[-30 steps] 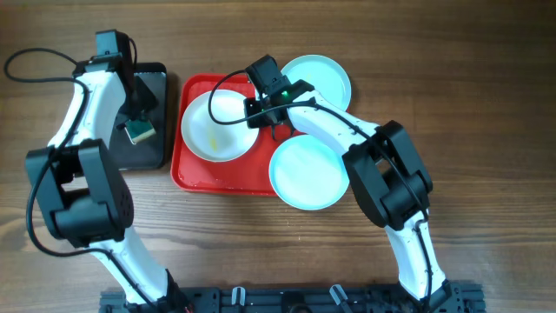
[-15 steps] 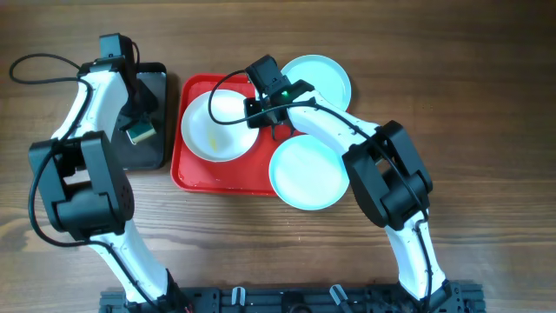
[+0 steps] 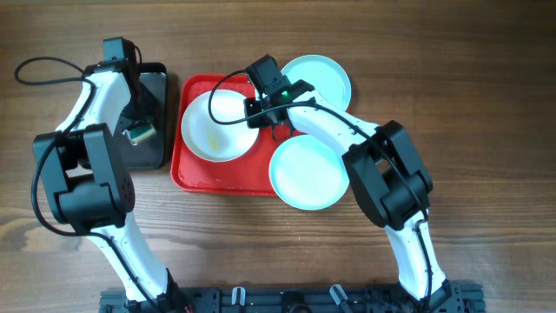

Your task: Clean dirty plates on tray and stack at the side

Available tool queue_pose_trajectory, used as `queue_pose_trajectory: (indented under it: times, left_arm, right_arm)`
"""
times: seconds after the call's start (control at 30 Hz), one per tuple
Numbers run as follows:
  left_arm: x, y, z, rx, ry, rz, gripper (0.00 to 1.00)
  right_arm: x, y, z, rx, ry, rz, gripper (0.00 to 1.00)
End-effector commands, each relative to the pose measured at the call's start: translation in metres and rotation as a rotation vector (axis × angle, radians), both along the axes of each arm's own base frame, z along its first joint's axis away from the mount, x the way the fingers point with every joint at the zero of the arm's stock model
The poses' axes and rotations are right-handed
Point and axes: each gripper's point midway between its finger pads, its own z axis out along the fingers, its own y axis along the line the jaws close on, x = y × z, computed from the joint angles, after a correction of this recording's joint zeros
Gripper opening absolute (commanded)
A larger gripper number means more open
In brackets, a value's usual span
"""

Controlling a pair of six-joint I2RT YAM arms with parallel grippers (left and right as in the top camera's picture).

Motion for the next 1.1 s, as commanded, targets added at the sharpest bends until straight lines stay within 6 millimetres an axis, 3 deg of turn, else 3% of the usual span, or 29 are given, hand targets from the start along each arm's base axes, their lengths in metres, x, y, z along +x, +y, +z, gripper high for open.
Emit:
queue_pose_trajectory:
  times: [0.0,0.17,0.43,0.7,0.83,1.07]
  left_arm:
    - [-0.006,-0.001,-0.019,-0.018,0.041,0.013,0.04]
    - [-0.008,-0.001,-0.023,-0.02,0.053,0.013,0.04]
    - [-0.018,-0.004,-0.049,-0.035,0.122,0.016,0.04]
    - [-0.024,-0.006,-0.051,-0.045,0.149,0.009,0.04]
    - [-0.022,-0.006,-0.035,-0.04,0.159,-0.048,0.04]
    - [0.001,-0.003,0.04,-0.011,0.026,-0.094,0.04]
  right_arm:
    - [0.002,0.002,-0.007,-0.01,0.002,-0.006,0.04]
    - [0.002,0.002,-0.007,-0.01,0.002,-0.006,0.04]
    - [0.002,0.002,-0.007,-0.01,0.002,-0.006,0.04]
    - [0.002,0.002,-0.007,-0.01,0.002,-0.006,0.04]
    - [0.002,0.002,-0.007,-0.009,0.001,-0.006,0.04]
    - [0.002,0.003,-0.007,-0.005,0.001,-0.005,0.04]
